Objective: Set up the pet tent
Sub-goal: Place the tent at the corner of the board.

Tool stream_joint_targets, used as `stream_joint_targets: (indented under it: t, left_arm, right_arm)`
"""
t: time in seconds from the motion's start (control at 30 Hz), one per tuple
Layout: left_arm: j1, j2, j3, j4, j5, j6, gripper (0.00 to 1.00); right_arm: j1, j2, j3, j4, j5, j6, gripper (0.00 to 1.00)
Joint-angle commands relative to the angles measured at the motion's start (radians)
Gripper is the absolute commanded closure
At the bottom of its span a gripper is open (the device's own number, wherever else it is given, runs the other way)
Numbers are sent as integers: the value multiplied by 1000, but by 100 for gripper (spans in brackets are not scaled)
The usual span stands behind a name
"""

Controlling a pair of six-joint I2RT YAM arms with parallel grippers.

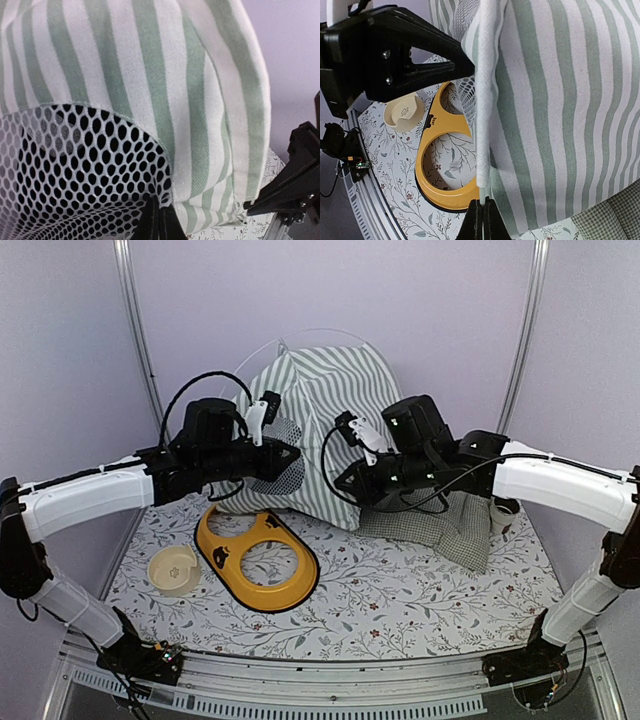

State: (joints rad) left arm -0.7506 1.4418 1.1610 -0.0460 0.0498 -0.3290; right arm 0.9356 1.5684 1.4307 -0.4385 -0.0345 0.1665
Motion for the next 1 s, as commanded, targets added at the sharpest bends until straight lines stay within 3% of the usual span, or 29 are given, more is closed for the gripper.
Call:
stream_joint_targets:
  t: [0.0,0.27,0.67,0.97]
  left_arm:
    - [17,-51,39,43,-2,-56,100]
    - [37,-38,51,25,25,-125,100]
    - [33,-7,12,47,158,-207,100]
    - [59,-58,14,-7,75,-246,100]
  right_arm:
    - [-1,-27,-132,21,18,63,100]
    - [0,-70,-337,155,56,176,100]
    - [0,-42,-417,485,200,262,100]
    - [32,62,-481,524,187,286,100]
